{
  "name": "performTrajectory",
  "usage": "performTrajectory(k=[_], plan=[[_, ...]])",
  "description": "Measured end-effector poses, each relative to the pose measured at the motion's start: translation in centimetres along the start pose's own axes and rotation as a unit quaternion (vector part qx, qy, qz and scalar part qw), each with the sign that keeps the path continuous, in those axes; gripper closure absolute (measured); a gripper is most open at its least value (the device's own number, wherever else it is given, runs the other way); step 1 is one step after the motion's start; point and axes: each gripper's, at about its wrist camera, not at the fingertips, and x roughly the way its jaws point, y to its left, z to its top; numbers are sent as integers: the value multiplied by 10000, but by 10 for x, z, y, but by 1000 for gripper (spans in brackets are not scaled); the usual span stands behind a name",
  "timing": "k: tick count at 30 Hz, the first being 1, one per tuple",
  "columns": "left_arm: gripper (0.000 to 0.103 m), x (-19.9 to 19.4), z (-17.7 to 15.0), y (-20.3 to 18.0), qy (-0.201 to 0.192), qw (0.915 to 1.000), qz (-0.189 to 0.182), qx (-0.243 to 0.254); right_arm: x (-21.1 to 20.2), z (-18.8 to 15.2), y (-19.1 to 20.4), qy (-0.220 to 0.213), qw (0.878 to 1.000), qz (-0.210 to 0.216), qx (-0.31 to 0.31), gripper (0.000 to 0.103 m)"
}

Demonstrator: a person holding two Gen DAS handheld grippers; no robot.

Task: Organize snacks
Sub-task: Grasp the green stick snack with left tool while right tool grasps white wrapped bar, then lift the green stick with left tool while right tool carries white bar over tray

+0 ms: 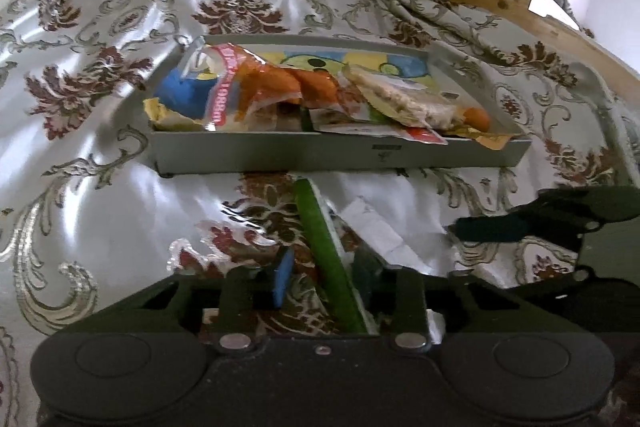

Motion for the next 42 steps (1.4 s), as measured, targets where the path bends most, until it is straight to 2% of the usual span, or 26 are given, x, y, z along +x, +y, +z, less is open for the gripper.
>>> performTrajectory(k=[2,7,11,12,14,16,17,20,28,35,42], plan=[[74,2,-1,-1,51,10000,-57,-10,1,0,1,-10,10000,35,-22,50],[73,7,-1,-2,153,9999,-18,-20,7,0,4,-57,9999,102,-111,52],[70,11,0,6,271,9990,-109,-333,13,2,2,-39,9998,179,-81,53],[70,11,1,8,284,9987,-129,-397,14,3,2,-29,9997,221,-56,56],[70,12,1,9,307,9982,-149,-500,13,4,2,-8,9995,318,-58,73],[72,11,1,9,330,9979,-159,-526,12,5,6,-5,9993,332,-161,82],[73,11,1,9,350,9978,-167,-528,12,4,8,-14,9993,303,-223,84],[80,10,3,11,400,9969,-248,-637,10,5,10,-30,9991,277,-311,85],[82,-1,2,17,464,9928,-176,-1094,-4,3,15,-93,9983,67,-564,85],[84,-28,1,15,227,9914,-78,-1286,-34,-2,19,-343,9963,-178,-771,85],[84,-40,2,-2,172,9948,47,-998,-64,3,23,-858,9911,-533,-862,85]])
